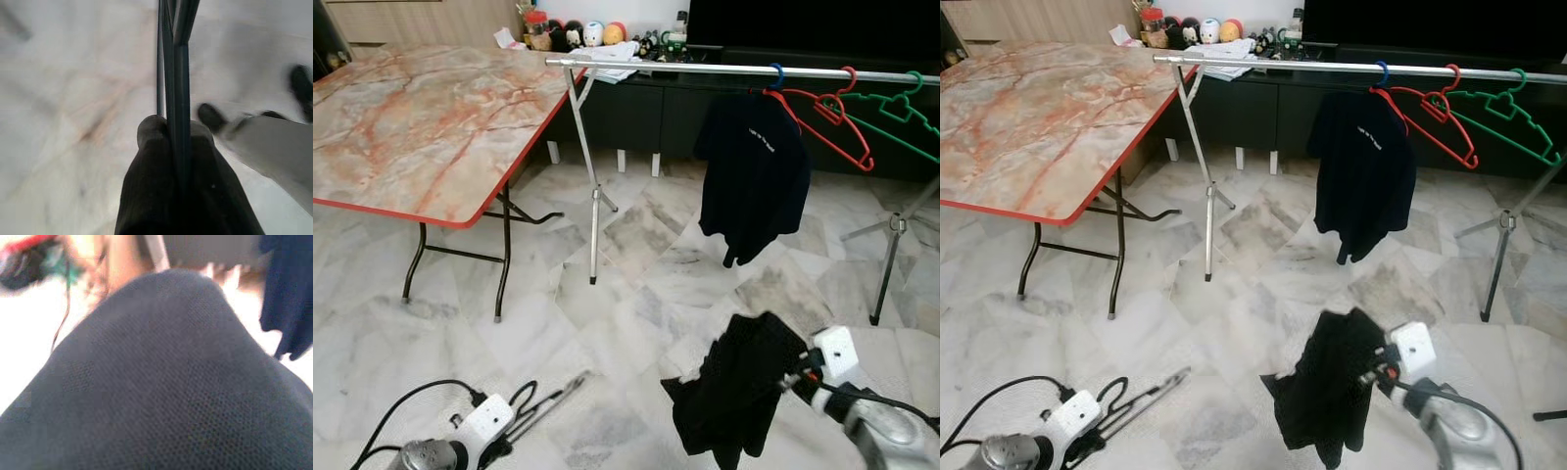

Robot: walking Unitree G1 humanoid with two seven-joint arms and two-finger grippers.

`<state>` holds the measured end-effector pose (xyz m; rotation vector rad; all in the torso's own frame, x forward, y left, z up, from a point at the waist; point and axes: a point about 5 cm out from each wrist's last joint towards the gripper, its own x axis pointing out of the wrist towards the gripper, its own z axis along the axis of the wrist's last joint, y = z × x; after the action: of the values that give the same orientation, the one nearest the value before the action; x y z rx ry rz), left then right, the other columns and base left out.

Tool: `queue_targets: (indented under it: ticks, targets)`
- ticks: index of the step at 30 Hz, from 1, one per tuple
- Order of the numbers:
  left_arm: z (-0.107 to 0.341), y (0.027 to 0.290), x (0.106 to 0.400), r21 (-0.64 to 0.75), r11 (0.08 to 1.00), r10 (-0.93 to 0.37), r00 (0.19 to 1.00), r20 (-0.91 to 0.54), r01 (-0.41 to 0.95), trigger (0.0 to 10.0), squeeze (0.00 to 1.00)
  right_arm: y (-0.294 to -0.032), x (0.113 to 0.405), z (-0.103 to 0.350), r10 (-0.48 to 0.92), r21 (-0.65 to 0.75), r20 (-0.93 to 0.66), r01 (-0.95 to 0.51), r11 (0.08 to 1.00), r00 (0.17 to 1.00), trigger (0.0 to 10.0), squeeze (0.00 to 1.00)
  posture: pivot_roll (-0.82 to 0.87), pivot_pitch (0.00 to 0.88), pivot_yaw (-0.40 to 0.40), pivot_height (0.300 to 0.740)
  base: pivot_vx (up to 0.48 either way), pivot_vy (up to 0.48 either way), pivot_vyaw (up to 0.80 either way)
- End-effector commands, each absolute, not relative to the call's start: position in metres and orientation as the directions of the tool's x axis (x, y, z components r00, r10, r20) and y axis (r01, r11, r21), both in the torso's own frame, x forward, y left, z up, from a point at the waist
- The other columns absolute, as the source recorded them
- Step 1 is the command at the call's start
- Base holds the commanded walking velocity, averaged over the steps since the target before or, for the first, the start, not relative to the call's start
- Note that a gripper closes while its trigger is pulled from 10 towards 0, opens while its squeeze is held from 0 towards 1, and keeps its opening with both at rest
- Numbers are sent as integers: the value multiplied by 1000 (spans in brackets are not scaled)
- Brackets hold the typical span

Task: Hang hanger

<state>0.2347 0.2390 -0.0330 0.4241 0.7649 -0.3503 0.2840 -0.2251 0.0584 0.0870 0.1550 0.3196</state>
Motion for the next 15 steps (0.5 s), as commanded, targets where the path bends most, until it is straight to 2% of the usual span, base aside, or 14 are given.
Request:
queue_targets:
  ticks: [1, 2, 4, 5, 9, 15]
  targets:
    - [-45, 248, 217, 265, 892, -52, 664, -746, 367, 10000, 0, -224, 277, 55, 185, 143, -124, -167, 976, 975, 0, 0, 38, 118, 74, 740, 0, 0, 0]
    - [-50, 248, 210, 261, 911, -19, 664, -747, 320, 10000, 0, -222, 271, 50, 78, 191, -124, -54, 980, 989, 0, 0, 35, 113, 79, 740, 0, 0, 0]
    - [-57, 249, 200, 245, 940, 30, 659, -752, 238, 10000, 0, -218, 263, 45, -24, 226, -143, 56, 972, 989, 0, 0, 20, 101, 84, 740, 0, 0, 0]
    - [-60, 249, 195, 228, 954, 46, 654, -755, 195, 10000, 0, -216, 260, 47, -60, 161, -141, 83, 983, 988, 0, 0, 17, 97, 86, 740, 0, 0, 0]
    - [-69, 248, 180, 184, 978, 85, 627, -774, 94, 10000, 0, -211, 253, 51, -142, 74, -108, 150, 986, 984, 0, 0, 27, 82, 89, 740, 0, 0, 0]
    - [-80, 252, 156, 151, 988, 141, 570, -810, -30, 10000, 0, -196, 253, 73, -166, 4, -21, 166, 986, 986, 0, 0, 52, 41, 90, 740, 0, 0, 0]
